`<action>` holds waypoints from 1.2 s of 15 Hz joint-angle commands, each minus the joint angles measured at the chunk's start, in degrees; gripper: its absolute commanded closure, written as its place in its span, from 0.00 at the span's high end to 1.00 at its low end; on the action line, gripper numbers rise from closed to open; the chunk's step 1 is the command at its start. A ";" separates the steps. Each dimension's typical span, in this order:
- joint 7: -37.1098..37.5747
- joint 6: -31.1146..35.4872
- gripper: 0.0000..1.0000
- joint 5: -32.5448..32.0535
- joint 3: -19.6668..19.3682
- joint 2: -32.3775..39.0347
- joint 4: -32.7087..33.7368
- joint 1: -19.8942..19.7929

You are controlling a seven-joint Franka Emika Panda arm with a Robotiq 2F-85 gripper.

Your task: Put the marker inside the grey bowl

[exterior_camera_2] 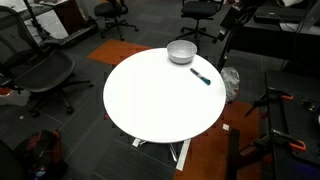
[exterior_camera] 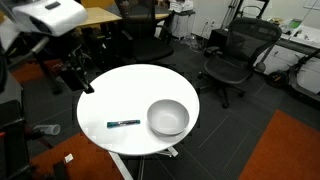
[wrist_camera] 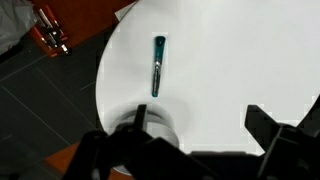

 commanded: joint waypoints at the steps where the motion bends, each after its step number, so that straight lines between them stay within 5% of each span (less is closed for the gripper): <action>1: 3.53 5.40 1.00 -0.24 -0.17 6.36 0.72 -0.78; 18: 12.26 15.05 1.00 -1.44 -2.42 30.26 7.12 2.33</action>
